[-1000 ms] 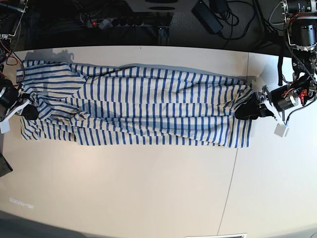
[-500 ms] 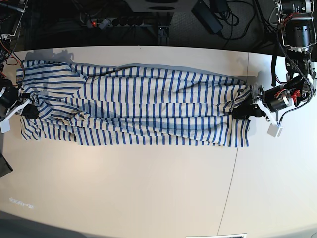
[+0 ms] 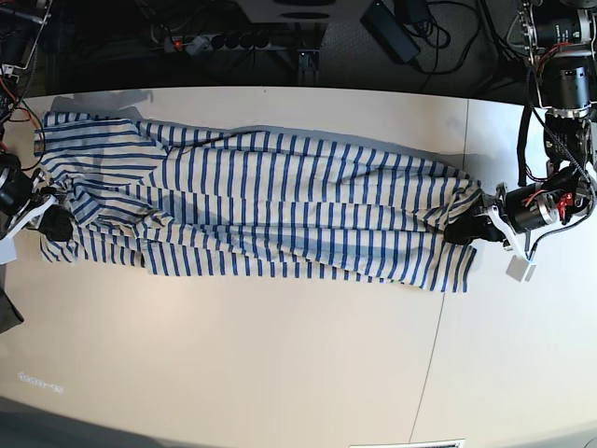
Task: Fold the T-shirt properly
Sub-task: 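Grasp the folded shirt's end with the left gripper, then fold the shirt's end with the left gripper toward the right gripper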
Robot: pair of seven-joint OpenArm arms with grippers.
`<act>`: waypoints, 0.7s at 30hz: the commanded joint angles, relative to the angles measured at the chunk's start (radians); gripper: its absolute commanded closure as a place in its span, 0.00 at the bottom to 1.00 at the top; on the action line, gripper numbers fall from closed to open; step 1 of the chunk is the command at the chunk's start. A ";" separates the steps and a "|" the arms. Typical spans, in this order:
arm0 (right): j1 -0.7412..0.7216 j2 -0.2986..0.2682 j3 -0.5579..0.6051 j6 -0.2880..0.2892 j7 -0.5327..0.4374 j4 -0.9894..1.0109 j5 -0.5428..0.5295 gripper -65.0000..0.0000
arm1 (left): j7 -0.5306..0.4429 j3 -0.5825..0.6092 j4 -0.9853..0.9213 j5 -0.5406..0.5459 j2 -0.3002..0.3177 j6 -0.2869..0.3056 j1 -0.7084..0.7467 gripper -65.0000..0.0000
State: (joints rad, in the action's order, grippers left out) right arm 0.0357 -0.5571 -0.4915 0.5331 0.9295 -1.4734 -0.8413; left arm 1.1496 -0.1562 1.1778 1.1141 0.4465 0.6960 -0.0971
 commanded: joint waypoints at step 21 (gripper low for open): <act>-0.010 -0.024 -0.012 0.069 -0.005 -0.071 -0.004 1.00 | 0.127 -0.092 0.055 0.195 0.109 0.002 -0.085 1.00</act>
State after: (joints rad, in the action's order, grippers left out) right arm 0.0364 -0.5568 -0.4915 0.5331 0.9443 -1.5269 -0.8341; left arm 1.2953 -0.2432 1.2133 1.2739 0.5369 0.6964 -0.1596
